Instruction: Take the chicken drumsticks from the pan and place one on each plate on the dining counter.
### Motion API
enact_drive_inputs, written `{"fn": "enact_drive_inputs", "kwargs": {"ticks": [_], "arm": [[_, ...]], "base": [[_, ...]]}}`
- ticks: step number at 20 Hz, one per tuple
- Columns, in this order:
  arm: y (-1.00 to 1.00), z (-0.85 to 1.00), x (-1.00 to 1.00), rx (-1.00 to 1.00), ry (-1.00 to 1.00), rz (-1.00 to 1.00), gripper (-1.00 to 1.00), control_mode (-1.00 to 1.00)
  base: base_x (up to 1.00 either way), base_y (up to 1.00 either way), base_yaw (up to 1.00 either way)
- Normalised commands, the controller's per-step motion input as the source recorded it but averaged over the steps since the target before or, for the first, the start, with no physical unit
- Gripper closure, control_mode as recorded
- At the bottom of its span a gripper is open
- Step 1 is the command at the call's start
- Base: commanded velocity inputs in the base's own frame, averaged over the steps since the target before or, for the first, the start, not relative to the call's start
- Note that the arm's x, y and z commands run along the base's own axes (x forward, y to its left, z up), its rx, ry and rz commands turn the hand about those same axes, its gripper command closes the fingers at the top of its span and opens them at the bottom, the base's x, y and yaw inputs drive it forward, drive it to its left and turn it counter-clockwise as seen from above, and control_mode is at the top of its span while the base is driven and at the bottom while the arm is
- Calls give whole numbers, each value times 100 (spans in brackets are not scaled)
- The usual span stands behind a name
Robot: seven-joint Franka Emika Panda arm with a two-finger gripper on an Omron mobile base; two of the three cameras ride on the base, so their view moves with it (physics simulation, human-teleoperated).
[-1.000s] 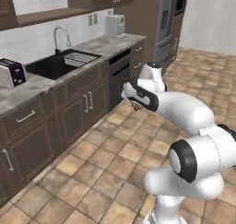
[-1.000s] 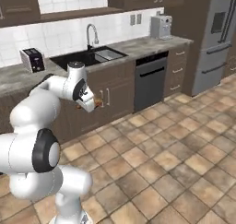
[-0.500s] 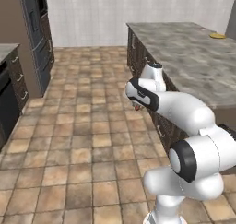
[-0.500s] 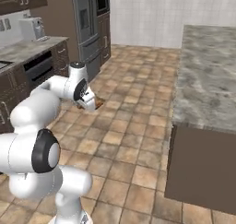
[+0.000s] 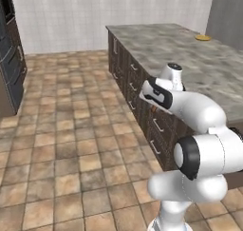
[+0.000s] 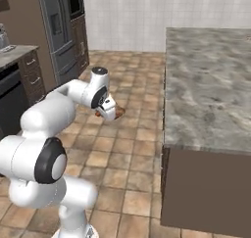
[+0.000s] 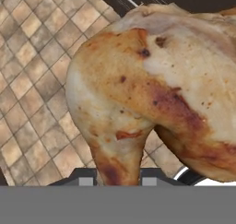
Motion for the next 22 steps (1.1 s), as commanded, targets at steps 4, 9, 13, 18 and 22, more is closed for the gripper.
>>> {"fn": "enact_drive_inputs", "kwargs": {"ticks": [4, 9, 13, 18, 22], "arm": [[0, 0, 0, 0, 0, 0, 100, 100], [0, 0, 0, 0, 0, 0, 100, 100], [0, 0, 0, 0, 0, 0, 100, 100], [0, 0, 0, 0, 0, 0, 100, 100], [0, 0, 0, 0, 0, 0, 100, 100]], "base": [[55, -63, -8], [46, -82, -6], [37, -88, -4], [30, -92, -3], [30, -93, 0]]}}
